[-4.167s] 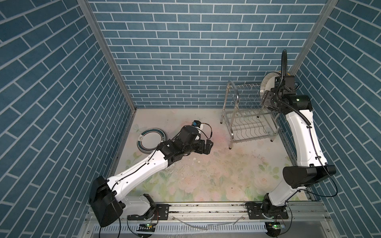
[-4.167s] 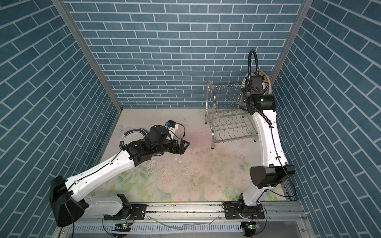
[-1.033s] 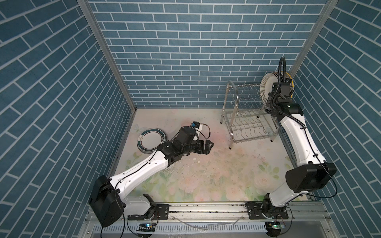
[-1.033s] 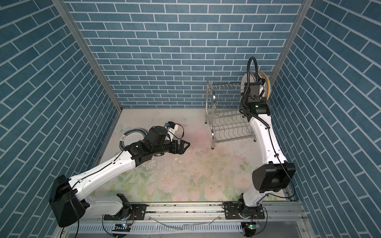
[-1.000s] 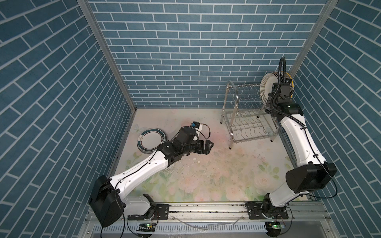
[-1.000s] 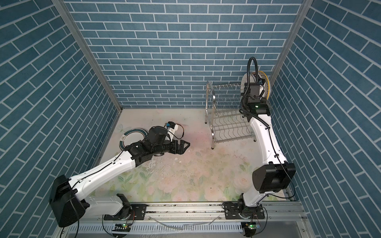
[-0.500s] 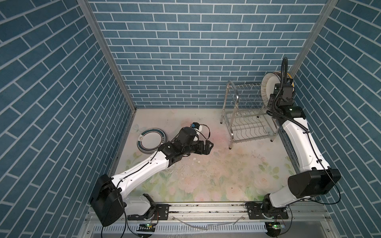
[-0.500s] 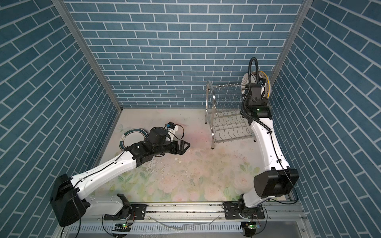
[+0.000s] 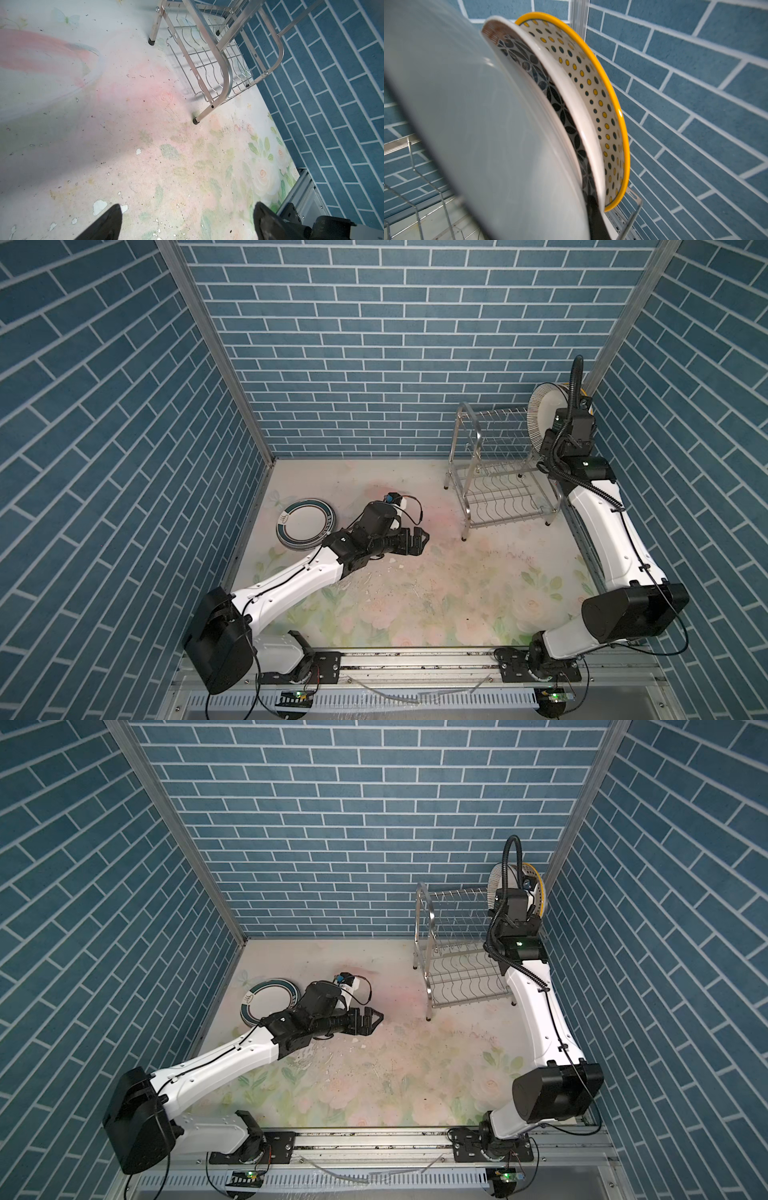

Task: Unload the plates from the dish rack
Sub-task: Pick up the plate from the dish rack.

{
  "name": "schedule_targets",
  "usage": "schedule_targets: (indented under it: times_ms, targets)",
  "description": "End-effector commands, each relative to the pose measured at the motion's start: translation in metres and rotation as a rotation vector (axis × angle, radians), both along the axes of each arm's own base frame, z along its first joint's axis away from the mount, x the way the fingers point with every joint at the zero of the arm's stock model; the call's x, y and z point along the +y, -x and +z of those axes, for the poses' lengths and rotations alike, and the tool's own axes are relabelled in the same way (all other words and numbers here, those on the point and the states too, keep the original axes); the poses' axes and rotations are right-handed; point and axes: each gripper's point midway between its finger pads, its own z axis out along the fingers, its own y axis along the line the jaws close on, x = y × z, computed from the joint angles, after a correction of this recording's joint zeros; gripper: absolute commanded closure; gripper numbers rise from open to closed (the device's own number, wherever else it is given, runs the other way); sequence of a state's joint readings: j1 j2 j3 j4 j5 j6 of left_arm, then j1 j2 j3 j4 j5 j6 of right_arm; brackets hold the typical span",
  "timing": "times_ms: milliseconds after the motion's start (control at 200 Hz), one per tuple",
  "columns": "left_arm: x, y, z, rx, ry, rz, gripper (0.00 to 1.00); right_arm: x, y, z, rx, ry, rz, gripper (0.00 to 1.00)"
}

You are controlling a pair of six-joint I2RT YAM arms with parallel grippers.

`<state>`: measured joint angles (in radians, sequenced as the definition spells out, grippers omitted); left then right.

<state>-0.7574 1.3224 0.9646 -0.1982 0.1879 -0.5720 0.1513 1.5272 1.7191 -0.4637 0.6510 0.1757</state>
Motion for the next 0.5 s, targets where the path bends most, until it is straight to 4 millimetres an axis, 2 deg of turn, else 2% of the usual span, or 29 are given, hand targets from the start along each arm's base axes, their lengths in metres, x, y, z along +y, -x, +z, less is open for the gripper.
schedule_targets:
  times_ms: [0,285,495]
  targets:
    - [0.002,-0.001,0.000,-0.001,0.008,0.009,0.01,0.004,0.008,0.083,-0.289,-0.101,0.009,1.00]
    - [0.001,-0.001,0.002,-0.005,0.018,0.000,0.01,0.012,0.010,0.098,-0.318,-0.151,0.045,1.00]
    - [0.002,0.000,0.006,-0.014,0.019,-0.001,0.01,0.013,0.019,0.115,-0.354,-0.176,0.063,1.00]
